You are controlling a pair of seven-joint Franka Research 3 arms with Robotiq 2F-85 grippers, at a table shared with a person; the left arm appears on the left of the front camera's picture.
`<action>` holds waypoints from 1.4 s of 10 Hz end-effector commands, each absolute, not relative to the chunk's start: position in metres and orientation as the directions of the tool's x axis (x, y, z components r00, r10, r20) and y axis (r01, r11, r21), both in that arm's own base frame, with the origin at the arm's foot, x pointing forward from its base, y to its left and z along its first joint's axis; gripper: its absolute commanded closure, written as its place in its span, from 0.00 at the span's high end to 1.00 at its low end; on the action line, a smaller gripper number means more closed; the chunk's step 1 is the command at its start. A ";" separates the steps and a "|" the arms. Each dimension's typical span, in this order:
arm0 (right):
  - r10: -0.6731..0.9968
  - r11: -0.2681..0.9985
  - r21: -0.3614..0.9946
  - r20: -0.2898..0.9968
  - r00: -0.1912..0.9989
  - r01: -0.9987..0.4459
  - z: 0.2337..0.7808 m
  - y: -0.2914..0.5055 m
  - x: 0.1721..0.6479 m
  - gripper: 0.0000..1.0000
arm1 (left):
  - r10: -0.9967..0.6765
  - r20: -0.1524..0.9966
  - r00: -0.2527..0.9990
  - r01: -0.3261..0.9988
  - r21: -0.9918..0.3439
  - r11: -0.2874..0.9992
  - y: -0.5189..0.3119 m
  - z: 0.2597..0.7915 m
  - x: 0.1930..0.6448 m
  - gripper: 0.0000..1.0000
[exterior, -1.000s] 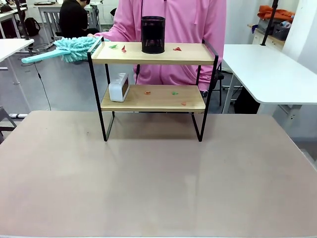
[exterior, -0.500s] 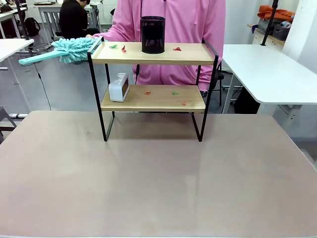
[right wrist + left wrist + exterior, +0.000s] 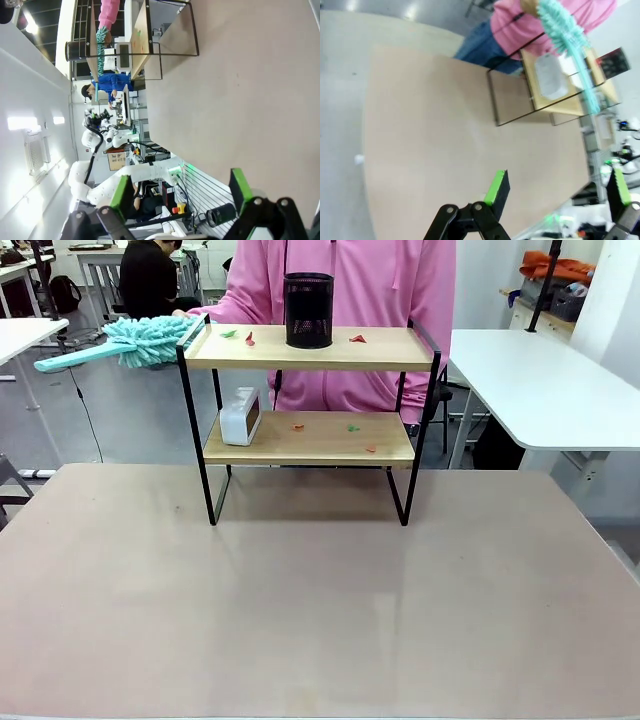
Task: Clean the shelf.
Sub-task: Pick up the Duster from the human.
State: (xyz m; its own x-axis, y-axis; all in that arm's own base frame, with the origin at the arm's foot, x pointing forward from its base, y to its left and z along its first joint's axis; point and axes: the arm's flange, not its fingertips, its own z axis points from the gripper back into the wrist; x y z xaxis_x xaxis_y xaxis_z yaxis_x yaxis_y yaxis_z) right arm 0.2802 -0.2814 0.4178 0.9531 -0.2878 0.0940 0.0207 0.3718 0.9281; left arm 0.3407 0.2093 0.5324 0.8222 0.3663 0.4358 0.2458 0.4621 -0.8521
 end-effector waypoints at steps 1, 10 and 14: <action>-0.269 0.380 0.925 0.120 0.956 -0.009 0.419 -0.283 0.279 1.00 | 0.372 0.300 0.878 0.149 -0.911 0.384 0.210 0.539 0.412 1.00; -0.269 0.380 0.925 0.120 0.956 -0.009 0.419 -0.283 0.279 1.00 | 0.200 0.090 0.976 0.046 -0.976 0.212 0.148 0.549 0.482 1.00; -0.269 0.380 0.925 0.120 0.956 -0.009 0.419 -0.283 0.279 1.00 | 0.147 -0.012 0.989 -0.031 -0.991 0.129 0.104 0.524 0.504 1.00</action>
State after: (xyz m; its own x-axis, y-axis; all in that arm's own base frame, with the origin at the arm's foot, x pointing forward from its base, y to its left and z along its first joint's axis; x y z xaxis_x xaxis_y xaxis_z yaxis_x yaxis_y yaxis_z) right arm 0.2801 -0.2813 0.4178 0.9532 -0.2873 0.0945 0.0204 0.3730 0.9276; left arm 0.5052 0.1068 0.5210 0.9875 0.1577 0.0062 -0.0166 0.1431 -0.9896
